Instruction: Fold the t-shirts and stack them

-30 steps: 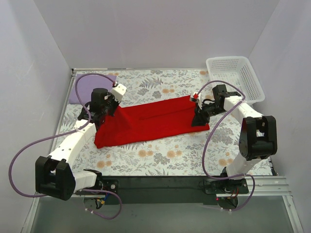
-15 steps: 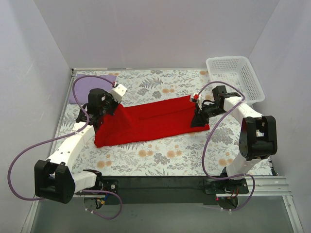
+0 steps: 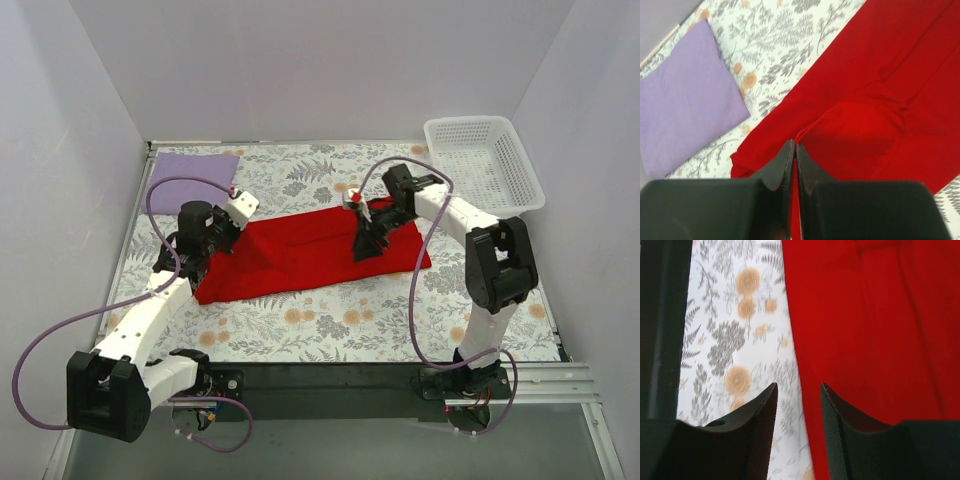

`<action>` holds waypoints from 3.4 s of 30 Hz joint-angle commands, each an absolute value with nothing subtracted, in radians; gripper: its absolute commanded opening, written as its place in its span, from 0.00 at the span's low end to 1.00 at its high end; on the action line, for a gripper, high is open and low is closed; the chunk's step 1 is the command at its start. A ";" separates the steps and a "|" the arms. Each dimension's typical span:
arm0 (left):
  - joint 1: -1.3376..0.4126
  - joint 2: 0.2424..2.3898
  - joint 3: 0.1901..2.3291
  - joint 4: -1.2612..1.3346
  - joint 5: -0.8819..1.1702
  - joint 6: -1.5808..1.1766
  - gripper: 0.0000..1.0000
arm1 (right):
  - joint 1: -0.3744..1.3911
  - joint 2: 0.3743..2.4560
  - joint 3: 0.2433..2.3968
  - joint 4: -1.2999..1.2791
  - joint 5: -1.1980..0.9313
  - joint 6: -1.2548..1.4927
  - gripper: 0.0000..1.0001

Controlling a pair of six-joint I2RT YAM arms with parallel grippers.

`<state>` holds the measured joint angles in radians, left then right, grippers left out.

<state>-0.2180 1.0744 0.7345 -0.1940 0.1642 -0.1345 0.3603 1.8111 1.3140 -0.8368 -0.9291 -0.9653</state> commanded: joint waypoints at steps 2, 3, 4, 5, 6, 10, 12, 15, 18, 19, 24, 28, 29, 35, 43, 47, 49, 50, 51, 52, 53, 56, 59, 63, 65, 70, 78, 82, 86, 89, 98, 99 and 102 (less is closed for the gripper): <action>-0.212 1.120 0.718 -0.212 0.043 -0.106 0.00 | 0.465 1.890 1.534 -0.859 -0.974 -0.924 0.47; -0.210 1.130 0.724 -0.213 0.000 -0.107 0.00 | 0.471 1.904 1.573 -0.859 -0.979 -0.910 0.47; -0.210 1.144 0.732 -0.231 -0.038 -0.126 0.00 | 0.477 1.914 1.584 -0.859 -0.982 -0.902 0.47; -0.210 1.158 0.739 -0.245 -0.054 -0.136 0.00 | 0.479 1.933 1.586 -0.858 -0.980 -0.899 0.48; -0.210 1.170 0.752 -0.258 -0.061 -0.141 0.00 | 0.477 1.937 1.576 -0.854 -0.971 -0.897 0.48; -0.212 1.135 0.715 -0.270 0.046 -0.169 0.00 | 0.477 1.930 1.520 -0.850 -0.928 -0.922 0.49; -0.210 1.146 0.701 -0.268 0.037 -0.172 0.00 | 0.477 1.927 1.511 -0.850 -0.931 -0.923 0.49; -0.210 1.183 0.719 -0.288 -0.007 -0.195 0.00 | 0.477 1.917 1.505 -0.850 -0.945 -0.919 0.49; -0.212 1.235 0.753 -0.333 -0.087 -0.218 0.00 | 0.477 1.913 1.502 -0.848 -0.950 -0.916 0.50; -0.210 1.249 0.759 -0.340 -0.094 -0.222 0.00 | 0.477 1.913 1.500 -0.847 -0.953 -0.914 0.49; -0.212 1.230 0.750 -0.388 -0.092 -0.287 0.00 | 0.509 1.954 1.560 -0.850 -1.020 -0.867 0.49; -0.212 1.180 0.701 -0.391 -0.060 -0.317 0.00 | 0.583 2.075 1.730 -0.847 -1.011 -0.753 0.49; -0.212 1.161 0.680 -0.385 -0.058 -0.321 0.00 | 0.598 2.104 1.785 -0.836 -1.005 -0.714 0.49; -0.213 1.128 0.657 -0.379 -0.046 -0.348 0.00 | 0.725 2.351 2.170 -0.737 -0.896 -0.251 0.49; -0.215 1.106 0.632 -0.359 -0.028 -0.367 0.00 | 0.784 2.442 2.161 -0.451 -0.712 0.043 0.47; -0.215 1.103 0.635 -0.353 -0.025 -0.371 0.00 | 0.795 2.474 2.177 -0.426 -0.678 0.066 0.47; -0.215 1.101 0.635 -0.351 -0.023 -0.371 0.00 | 0.795 2.490 2.180 -0.410 -0.669 0.077 0.47; -0.215 1.097 0.634 -0.353 -0.023 -0.373 0.00 | 0.793 2.496 2.186 -0.408 -0.658 0.081 0.47; -0.215 1.095 0.634 -0.353 -0.020 -0.374 0.00 | 0.796 2.505 2.187 -0.403 -0.657 0.084 0.47; -0.215 1.095 0.632 -0.353 -0.020 -0.374 0.00 | 0.795 2.510 2.189 -0.400 -0.654 0.086 0.47; -0.215 1.094 0.630 -0.351 -0.020 -0.374 0.00 | 0.795 2.513 2.189 -0.396 -0.647 0.086 0.47; -0.216 1.092 0.632 -0.351 -0.017 -0.373 0.00 | 0.795 2.517 2.192 -0.394 -0.644 0.084 0.48; -0.216 1.091 0.630 -0.350 -0.014 -0.374 0.00 | 0.795 2.517 2.191 -0.394 -0.635 0.072 0.50; -0.216 1.091 0.627 -0.348 -0.012 -0.376 0.00 | 0.795 2.523 2.183 -0.391 -0.653 0.078 0.50; -0.216 1.089 0.629 -0.347 -0.015 -0.374 0.00 | 0.799 2.522 2.165 -0.390 -0.661 0.081 0.49; -0.215 1.086 0.629 -0.347 -0.017 -0.374 0.00 | 0.810 2.525 2.151 -0.388 -0.664 0.080 0.44; -0.216 1.080 0.629 -0.345 -0.015 -0.374 0.00 | 0.810 2.520 2.155 -0.390 -0.657 0.074 0.29; -0.216 1.078 0.629 -0.347 -0.012 -0.377 0.00 | 0.810 2.519 2.155 -0.388 -0.649 0.068 0.19; -0.216 1.078 0.629 -0.345 -0.012 -0.377 0.00 | 0.808 2.513 2.157 -0.388 -0.655 0.055 0.06; -0.216 1.080 0.632 -0.342 -0.015 -0.376 0.00 | 0.795 2.490 2.163 -0.388 -0.657 0.043 0.01; -0.215 1.172 0.676 -0.269 -0.017 -0.353 0.00 | 0.770 2.370 2.073 -0.382 -0.556 0.003 0.01; -0.215 1.190 0.686 -0.261 -0.015 -0.351 0.00 | 0.769 2.352 2.060 -0.376 -0.545 -0.024 0.01; -0.215 1.284 0.727 -0.229 -0.008 -0.333 0.00 | 0.769 2.326 2.023 -0.357 -0.508 -0.029 0.01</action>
<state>-0.2150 1.2308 0.6670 -0.2943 -0.0177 -0.3580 0.7700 2.4149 2.0464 -0.4065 -0.5606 0.0051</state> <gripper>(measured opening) 0.010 0.021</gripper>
